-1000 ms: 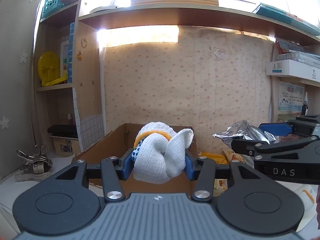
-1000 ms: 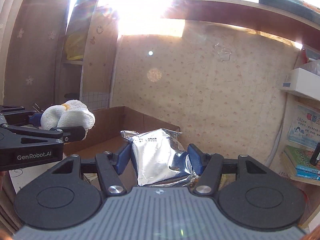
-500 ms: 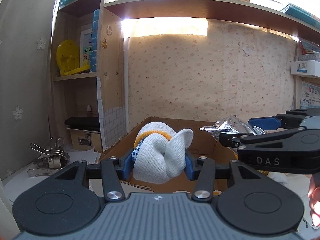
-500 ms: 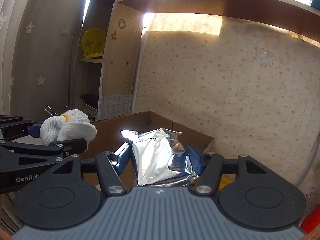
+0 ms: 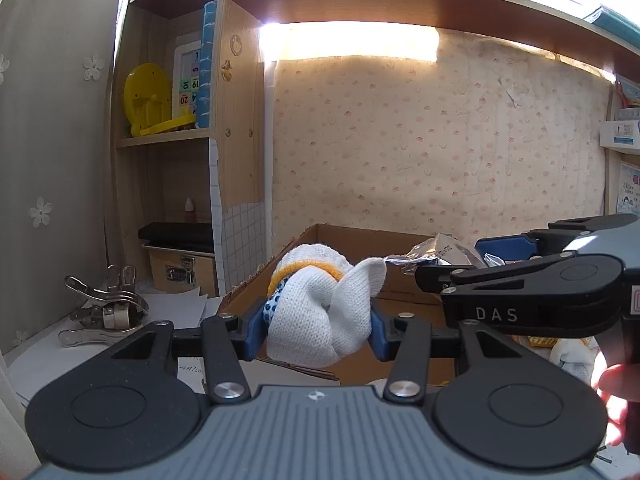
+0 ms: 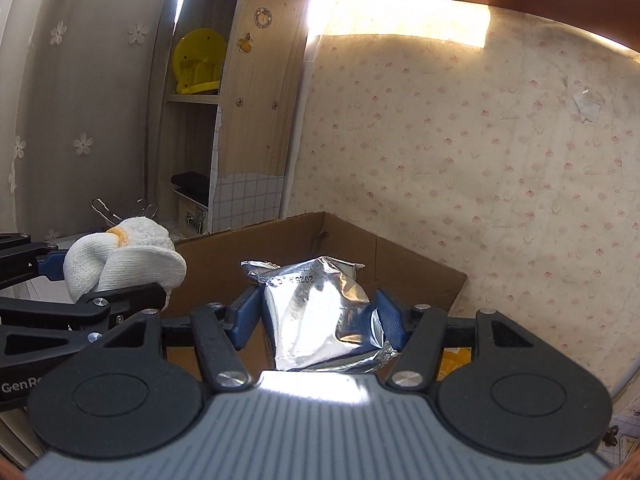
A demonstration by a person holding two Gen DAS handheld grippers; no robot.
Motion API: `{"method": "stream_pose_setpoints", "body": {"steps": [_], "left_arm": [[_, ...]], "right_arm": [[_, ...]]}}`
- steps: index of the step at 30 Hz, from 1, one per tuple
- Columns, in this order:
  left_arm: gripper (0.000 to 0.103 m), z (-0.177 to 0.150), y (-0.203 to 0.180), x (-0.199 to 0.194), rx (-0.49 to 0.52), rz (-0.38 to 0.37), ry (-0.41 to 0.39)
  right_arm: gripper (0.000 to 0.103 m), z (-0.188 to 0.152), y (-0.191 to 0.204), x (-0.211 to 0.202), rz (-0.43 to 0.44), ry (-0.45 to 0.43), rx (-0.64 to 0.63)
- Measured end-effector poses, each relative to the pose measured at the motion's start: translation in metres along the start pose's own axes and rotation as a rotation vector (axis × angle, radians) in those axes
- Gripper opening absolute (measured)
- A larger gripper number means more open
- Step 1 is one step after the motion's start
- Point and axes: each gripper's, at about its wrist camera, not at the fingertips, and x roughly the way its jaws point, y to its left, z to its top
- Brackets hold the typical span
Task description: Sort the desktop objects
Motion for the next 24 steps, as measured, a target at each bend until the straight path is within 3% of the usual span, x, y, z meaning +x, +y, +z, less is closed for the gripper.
{"method": "stream_pose_setpoints", "body": {"steps": [24], "left_arm": [[0.053,0.005,-0.004,0.027,0.015,0.004,0.03]], "right_arm": [[0.061,0.004,-0.011,0.041,0.008,0.053,0.02]]}}
